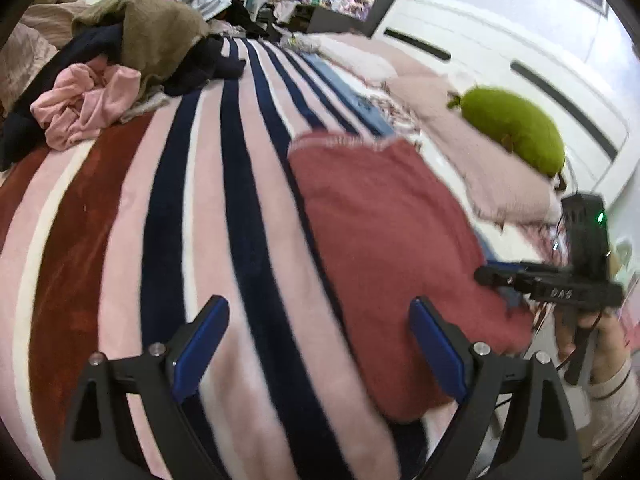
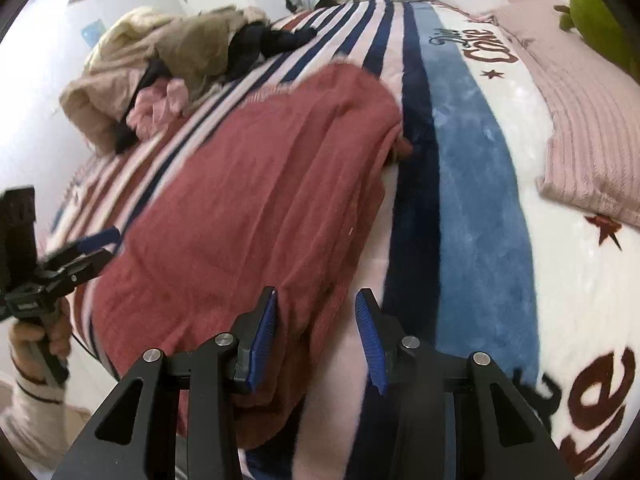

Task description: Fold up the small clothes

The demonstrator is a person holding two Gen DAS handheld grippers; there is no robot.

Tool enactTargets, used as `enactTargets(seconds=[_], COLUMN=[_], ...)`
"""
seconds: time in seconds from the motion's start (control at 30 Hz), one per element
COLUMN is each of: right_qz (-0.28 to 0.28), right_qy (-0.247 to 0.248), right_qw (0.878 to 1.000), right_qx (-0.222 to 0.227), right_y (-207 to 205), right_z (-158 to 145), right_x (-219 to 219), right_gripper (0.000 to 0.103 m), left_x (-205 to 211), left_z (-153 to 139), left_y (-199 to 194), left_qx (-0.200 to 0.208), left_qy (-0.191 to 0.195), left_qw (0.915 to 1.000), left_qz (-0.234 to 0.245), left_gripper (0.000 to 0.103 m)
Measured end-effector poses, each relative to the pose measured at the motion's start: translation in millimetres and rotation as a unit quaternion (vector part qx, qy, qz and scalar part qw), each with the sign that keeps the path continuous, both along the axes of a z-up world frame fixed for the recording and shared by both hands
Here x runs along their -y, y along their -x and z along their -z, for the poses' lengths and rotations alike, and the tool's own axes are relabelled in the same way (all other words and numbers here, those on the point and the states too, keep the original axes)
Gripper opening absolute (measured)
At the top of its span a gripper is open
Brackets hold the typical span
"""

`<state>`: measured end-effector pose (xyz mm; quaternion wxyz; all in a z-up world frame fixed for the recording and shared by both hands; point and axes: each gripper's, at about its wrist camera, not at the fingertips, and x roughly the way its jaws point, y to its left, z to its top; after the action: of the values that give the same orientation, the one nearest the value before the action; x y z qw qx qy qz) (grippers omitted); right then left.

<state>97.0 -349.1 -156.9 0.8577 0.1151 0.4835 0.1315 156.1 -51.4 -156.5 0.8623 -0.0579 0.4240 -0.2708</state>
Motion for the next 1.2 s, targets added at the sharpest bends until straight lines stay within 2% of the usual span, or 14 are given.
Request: enactTargets(seconds=[0.17,0.2,0.27,0.33,0.43,0.5,0.53,0.57,0.6,0.63,0.67,0.73,0.97,1.2], right_qz=[0.01,0.009,0.003,-0.005,-0.02,-0.023,-0.025,-0.028,-0.034,-0.04,-0.039,-0.044,-0.064,-0.109], right_qy=[-0.035,-0.049,-0.062,-0.06,-0.074,-0.075,-0.079,-0.087,-0.1,-0.114,-0.108,-0.089,-0.093,-0.102], right_qw=[0.999,0.999,0.998,0.998,0.997,0.997,0.996,0.995,0.994,0.992,0.993,0.995,0.994,0.989], right_qx=[0.004,-0.001,-0.013,-0.022,-0.03,-0.029,-0.027,-0.026,-0.027,-0.031,-0.028,-0.017,-0.003,0.006], right_y=[-23.1,-27.8,-36.5,-43.2,-49.5,-53.5,-55.0,-56.8,-58.6,-60.5,-61.3,-61.4,-65.7,-74.5], right_z=[-8.3,-6.1,0.9,9.1,19.7,24.9,26.1,27.3,28.8,30.4,30.1,26.4,10.0,-5.7], right_x=[7.5,8.5,7.5,4.0,-1.7,-4.9,-6.0,-7.3,-8.6,-11.5,-14.6,-23.2,-53.5,-116.5], right_gripper=[0.047,0.05,0.054,0.055,0.056,0.056,0.052,0.042,0.026,0.019,0.018,0.015,0.013,0.013], left_x=[17.2,22.8,31.3,36.8,42.7,47.9,50.6,52.9,55.5,57.1,58.4,58.2,32.2,-34.5], left_z=[-2.1,4.0,15.7,31.1,41.0,42.3,43.3,44.0,43.4,42.8,41.0,37.1,13.7,-4.2], left_y=[-28.3,-36.0,-48.6,-61.6,-70.0,-71.7,-72.5,-73.5,-73.3,-72.8,-72.5,-72.1,-62.4,-56.9], left_qx=[-0.021,-0.037,-0.065,-0.098,-0.106,-0.104,-0.107,-0.11,-0.107,-0.102,-0.098,-0.092,-0.068,-0.051], left_qy=[0.007,0.014,0.028,0.046,0.058,0.056,0.061,0.063,0.059,0.055,0.054,0.055,0.058,0.06], left_qw=[0.9998,0.9992,0.9973,0.994,0.9925,0.9927,0.992,0.9914,0.992,0.9926,0.9931,0.9936,0.9954,0.9969], left_qz=[0.001,0.006,0.016,0.018,0.019,0.024,0.03,0.033,0.033,0.035,0.036,0.036,0.035,-0.008], left_gripper=[0.087,0.084,0.067,0.061,0.056,0.043,0.029,0.025,0.024,0.018,0.016,0.015,0.012,0.012])
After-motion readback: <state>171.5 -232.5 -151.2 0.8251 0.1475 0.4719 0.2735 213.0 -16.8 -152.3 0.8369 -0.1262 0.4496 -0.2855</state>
